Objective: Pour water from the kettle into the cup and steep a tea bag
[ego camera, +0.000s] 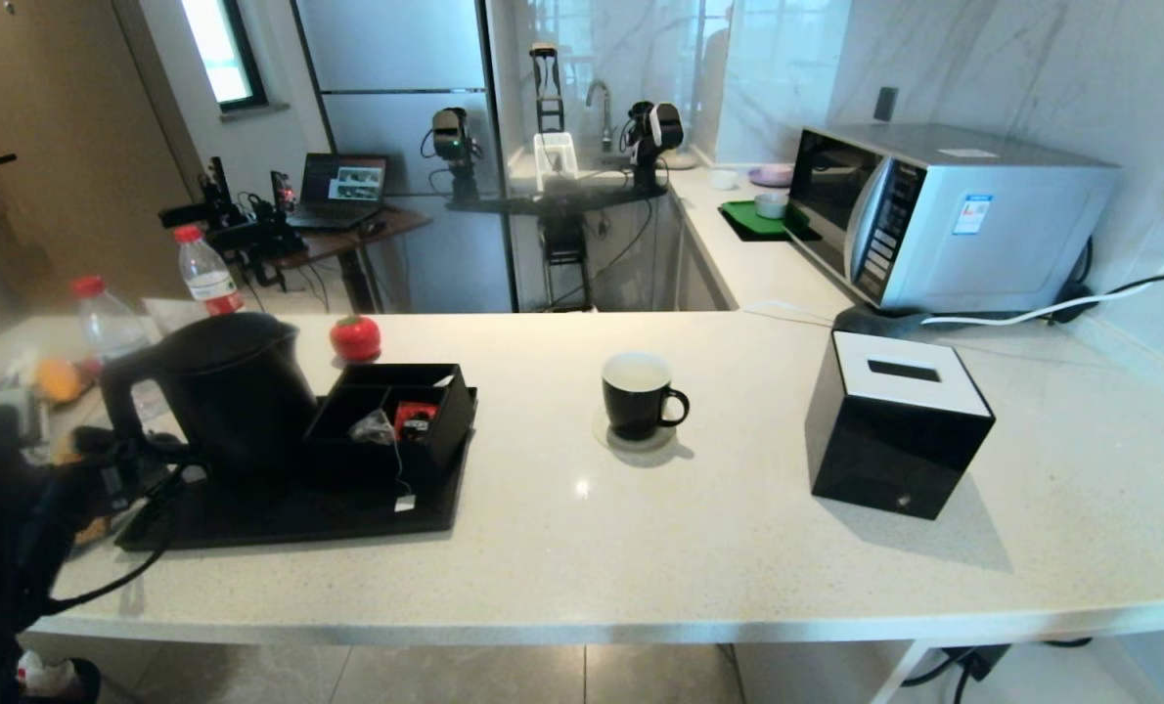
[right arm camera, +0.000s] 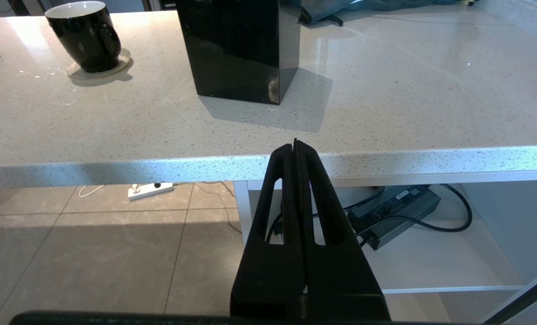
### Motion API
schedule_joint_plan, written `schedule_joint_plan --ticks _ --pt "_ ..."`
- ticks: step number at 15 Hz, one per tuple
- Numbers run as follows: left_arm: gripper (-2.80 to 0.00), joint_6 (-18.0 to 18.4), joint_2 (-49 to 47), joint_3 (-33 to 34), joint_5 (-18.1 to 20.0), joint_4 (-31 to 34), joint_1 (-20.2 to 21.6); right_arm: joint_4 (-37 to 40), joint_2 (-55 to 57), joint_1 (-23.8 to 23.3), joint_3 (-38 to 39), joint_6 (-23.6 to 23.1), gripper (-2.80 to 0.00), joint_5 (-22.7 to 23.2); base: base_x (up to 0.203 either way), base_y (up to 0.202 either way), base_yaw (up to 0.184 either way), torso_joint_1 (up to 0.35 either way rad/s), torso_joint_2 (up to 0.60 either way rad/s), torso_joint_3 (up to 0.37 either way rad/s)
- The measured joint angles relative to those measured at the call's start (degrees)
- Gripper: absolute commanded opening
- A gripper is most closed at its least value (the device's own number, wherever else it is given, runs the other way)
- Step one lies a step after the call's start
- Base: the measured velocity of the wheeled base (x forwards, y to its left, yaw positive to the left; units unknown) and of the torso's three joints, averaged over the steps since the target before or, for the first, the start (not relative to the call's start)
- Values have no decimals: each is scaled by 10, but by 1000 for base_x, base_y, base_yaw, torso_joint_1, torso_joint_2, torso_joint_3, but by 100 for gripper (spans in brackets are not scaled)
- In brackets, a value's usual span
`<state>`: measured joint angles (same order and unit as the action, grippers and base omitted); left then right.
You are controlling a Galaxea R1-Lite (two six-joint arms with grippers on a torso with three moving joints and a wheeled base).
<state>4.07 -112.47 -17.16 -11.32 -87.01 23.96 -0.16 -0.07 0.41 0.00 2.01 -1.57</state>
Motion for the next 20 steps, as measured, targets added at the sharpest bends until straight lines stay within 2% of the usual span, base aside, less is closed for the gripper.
schedule_joint_plan --ticks 3,9,20 --pt "0 0 -36 -28 39 -2 14 0 0 0 0 0 -280 0 0 0 0 0 0 0" --pt "0 -2 -67 -76 71 -2 25 0 0 0 0 0 -280 0 0 0 0 0 0 0" --pt "0 -6 -109 -142 90 -2 27 0 0 0 0 0 -280 0 0 0 0 0 0 0"
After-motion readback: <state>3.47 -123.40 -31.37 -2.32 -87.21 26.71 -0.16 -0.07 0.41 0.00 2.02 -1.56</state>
